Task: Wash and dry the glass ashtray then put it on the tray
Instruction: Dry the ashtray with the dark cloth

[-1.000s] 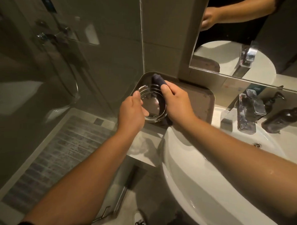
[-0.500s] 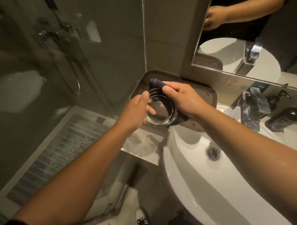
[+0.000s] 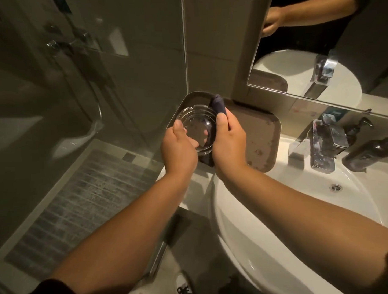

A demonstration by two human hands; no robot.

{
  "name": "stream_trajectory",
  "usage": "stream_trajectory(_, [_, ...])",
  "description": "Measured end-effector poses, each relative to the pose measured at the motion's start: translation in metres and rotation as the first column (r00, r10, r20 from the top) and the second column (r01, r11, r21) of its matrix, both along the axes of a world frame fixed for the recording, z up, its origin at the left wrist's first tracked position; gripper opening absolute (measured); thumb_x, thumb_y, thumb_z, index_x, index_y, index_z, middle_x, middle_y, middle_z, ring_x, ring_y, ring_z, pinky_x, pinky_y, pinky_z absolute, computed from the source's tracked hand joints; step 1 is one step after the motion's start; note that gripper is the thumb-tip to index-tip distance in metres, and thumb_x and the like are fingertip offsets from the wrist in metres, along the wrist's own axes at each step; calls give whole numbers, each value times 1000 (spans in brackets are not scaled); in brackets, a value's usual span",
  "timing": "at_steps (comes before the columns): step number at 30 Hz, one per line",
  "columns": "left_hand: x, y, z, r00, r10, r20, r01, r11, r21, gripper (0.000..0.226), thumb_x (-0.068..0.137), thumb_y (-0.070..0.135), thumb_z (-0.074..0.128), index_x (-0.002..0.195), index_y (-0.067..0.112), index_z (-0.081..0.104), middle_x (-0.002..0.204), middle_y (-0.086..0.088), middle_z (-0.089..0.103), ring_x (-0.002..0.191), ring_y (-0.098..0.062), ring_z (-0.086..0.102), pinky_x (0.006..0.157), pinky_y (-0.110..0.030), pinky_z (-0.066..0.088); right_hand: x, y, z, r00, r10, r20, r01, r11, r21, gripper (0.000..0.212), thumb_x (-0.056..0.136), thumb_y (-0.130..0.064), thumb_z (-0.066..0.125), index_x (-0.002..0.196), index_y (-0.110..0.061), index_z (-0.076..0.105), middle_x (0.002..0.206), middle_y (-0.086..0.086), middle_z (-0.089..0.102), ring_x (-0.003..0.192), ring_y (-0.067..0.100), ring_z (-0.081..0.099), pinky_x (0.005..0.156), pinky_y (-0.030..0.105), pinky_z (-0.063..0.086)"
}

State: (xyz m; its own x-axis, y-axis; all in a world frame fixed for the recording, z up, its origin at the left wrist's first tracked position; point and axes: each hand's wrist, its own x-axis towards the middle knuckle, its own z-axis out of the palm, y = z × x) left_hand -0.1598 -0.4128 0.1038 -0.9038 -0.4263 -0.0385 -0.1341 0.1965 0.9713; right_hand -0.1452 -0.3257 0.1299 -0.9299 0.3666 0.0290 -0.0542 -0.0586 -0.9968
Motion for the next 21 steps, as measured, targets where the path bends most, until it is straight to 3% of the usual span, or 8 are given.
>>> stream_trajectory(4, [5, -1, -8, 998, -25, 49, 22, 998, 67, 38, 98, 48, 28, 80, 27, 53, 53, 4, 65, 60, -1, 61, 64, -27, 41, 3, 8, -8, 996, 67, 59, -65, 997, -47, 30, 98, -32, 42, 111, -33, 69, 96, -5, 75, 87, 13, 70, 80, 38, 57])
stream_trajectory(6, [5, -10, -10, 994, -61, 96, 52, 994, 92, 40, 98, 49, 28, 81, 24, 55, 53, 4, 67, 64, -9, 62, 66, -30, 43, 3, 18, -8, 977, 189, 100, -187, 982, -30, 26, 97, -37, 45, 105, -40, 70, 96, -3, 75, 86, 18, 70, 79, 42, 57])
stream_trajectory(8, [7, -21, -14, 985, -83, 148, 70, 993, 93, 43, 97, 52, 28, 84, 23, 57, 56, 5, 68, 61, -13, 61, 65, -34, 44, 4, 28, -8, 952, 272, 140, -275, 961, 0, 21, 95, -40, 50, 97, -45, 71, 93, -6, 75, 83, 15, 71, 74, 37, 57])
stream_trajectory(10, [10, -33, -19, 981, -80, 179, 64, 993, 94, 45, 96, 54, 28, 87, 22, 58, 60, 4, 70, 59, -13, 58, 66, -34, 44, 4, 37, -11, 938, 294, 182, -292, 956, -41, 17, 95, -35, 55, 99, -39, 71, 91, -7, 75, 79, 11, 70, 67, 28, 54])
stream_trajectory(13, [13, -47, -23, 975, -81, 206, 60, 992, 108, 45, 96, 53, 29, 89, 20, 58, 61, 1, 71, 56, -13, 51, 72, -38, 42, 8, 45, -18, 900, 365, 238, -348, 931, -112, 14, 93, -23, 60, 105, -27, 69, 89, 3, 74, 74, 18, 67, 68, 34, 54])
stream_trajectory(18, [21, -52, -29, 961, -152, 232, 146, 988, 40, 42, 98, 51, 29, 89, 21, 58, 59, 4, 70, 63, -13, 55, 74, -38, 45, 18, 49, -28, 861, 415, 295, -447, 893, 47, 21, 86, -23, 66, 103, -35, 70, 90, -6, 74, 80, 12, 70, 68, 24, 54])
stream_trajectory(21, [28, -52, -33, 951, -220, 218, 232, 972, -31, 39, 100, 48, 29, 85, 25, 57, 61, 3, 70, 66, -10, 58, 66, -32, 41, 26, 48, -32, 846, 436, 307, -482, 872, 91, 18, 88, -25, 64, 102, -35, 70, 90, 1, 72, 70, 11, 68, 59, 18, 53])
